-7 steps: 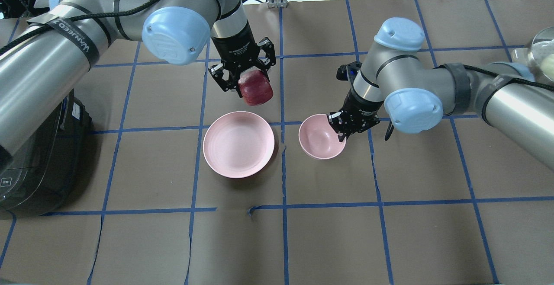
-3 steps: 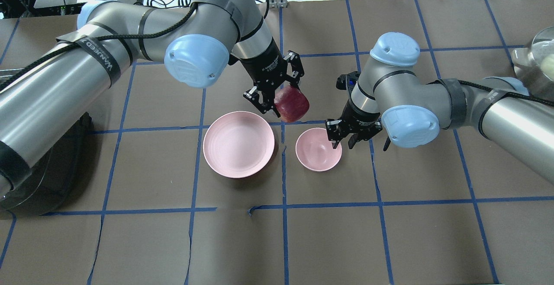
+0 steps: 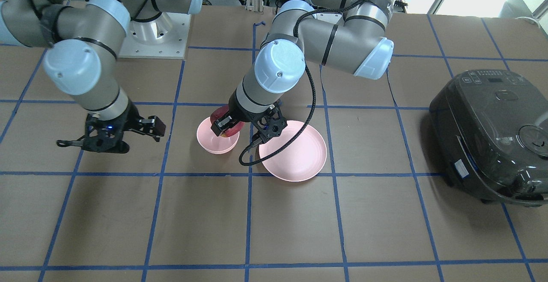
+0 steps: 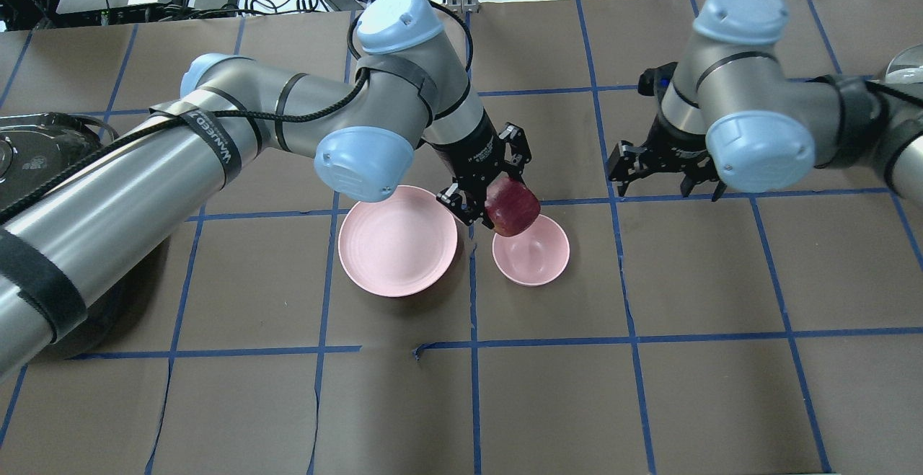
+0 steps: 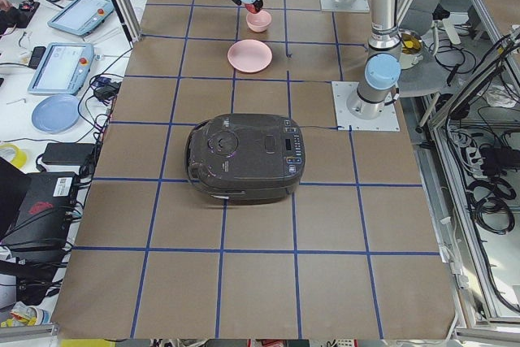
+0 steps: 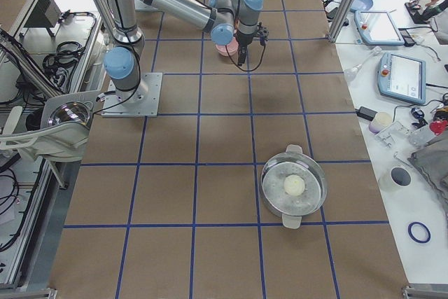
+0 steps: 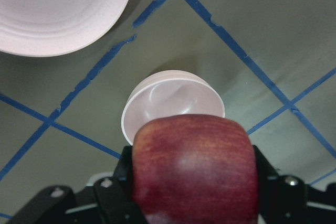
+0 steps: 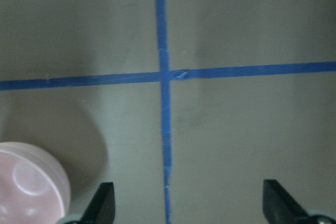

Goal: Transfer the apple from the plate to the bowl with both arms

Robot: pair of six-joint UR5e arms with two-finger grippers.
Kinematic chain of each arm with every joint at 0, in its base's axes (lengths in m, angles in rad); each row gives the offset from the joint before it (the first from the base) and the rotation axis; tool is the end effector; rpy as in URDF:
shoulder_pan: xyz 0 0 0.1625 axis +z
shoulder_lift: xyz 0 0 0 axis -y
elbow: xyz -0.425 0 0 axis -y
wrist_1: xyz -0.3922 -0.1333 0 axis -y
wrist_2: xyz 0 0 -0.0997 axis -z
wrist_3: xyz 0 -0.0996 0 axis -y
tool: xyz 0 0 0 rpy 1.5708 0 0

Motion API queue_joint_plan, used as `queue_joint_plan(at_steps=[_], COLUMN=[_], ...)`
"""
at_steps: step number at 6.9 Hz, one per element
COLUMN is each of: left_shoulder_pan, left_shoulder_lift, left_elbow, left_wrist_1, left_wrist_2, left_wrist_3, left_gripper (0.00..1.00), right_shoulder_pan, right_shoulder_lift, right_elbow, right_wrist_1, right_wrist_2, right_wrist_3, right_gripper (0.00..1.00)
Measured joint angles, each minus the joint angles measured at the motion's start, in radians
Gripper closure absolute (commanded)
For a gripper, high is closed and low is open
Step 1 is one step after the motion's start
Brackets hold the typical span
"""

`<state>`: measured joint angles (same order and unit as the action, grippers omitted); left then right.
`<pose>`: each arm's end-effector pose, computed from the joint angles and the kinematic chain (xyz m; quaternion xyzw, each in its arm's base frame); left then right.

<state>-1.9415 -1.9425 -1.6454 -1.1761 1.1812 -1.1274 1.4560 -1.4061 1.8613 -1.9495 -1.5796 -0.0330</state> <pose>-0.3779 -0.5000 0.2920 0.3669 -0.9096 -0.1503 0.1245 0.0727 -0.5255 0.3024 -0.0407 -0.9984 -0.0385 0.0016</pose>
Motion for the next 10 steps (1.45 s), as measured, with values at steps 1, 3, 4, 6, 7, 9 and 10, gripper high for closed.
queue_joint_plan(at_steps=[1, 3, 4, 6, 7, 9, 10], left_shoulder_pan=[-0.024, -0.053, -0.064, -0.073, -0.073, -0.063, -0.039], left_shoulder_lift=[-0.027, -0.09, -0.113, -0.134, -0.135, -0.108, -0.075], left_elbow=[-0.014, -0.024, -0.028, -0.031, -0.029, -0.01, 0.017], left_wrist_1=[0.051, 0.121, 0.135, 0.158, 0.172, 0.204, 0.201], left_wrist_2=[0.002, 0.008, 0.02, 0.063, 0.082, 0.097, 0.108], left_wrist_3=[-0.027, -0.048, -0.047, -0.041, -0.038, 0.018, 0.085], left_gripper=[1.0, 0.94, 0.24, 0.0, 0.0, 0.0, 0.0], right_shoulder_pan=[-0.046, -0.069, -0.069, -0.068, -0.067, -0.065, -0.064], right_shoulder_lift=[-0.029, -0.094, -0.114, -0.151, -0.175, -0.218, -0.229], right_elbow=[-0.02, -0.043, -0.047, -0.046, -0.041, -0.046, -0.055], right_wrist_1=[0.016, 0.026, 0.027, 0.028, 0.039, 0.134, 0.187], right_wrist_2=[-0.011, -0.012, -0.011, -0.01, -0.01, 0.017, 0.056], right_wrist_3=[-0.014, -0.018, -0.015, -0.014, -0.015, -0.018, -0.019], right_gripper=[0.0, 0.0, 0.0, 0.0, 0.0, 0.0, 0.0])
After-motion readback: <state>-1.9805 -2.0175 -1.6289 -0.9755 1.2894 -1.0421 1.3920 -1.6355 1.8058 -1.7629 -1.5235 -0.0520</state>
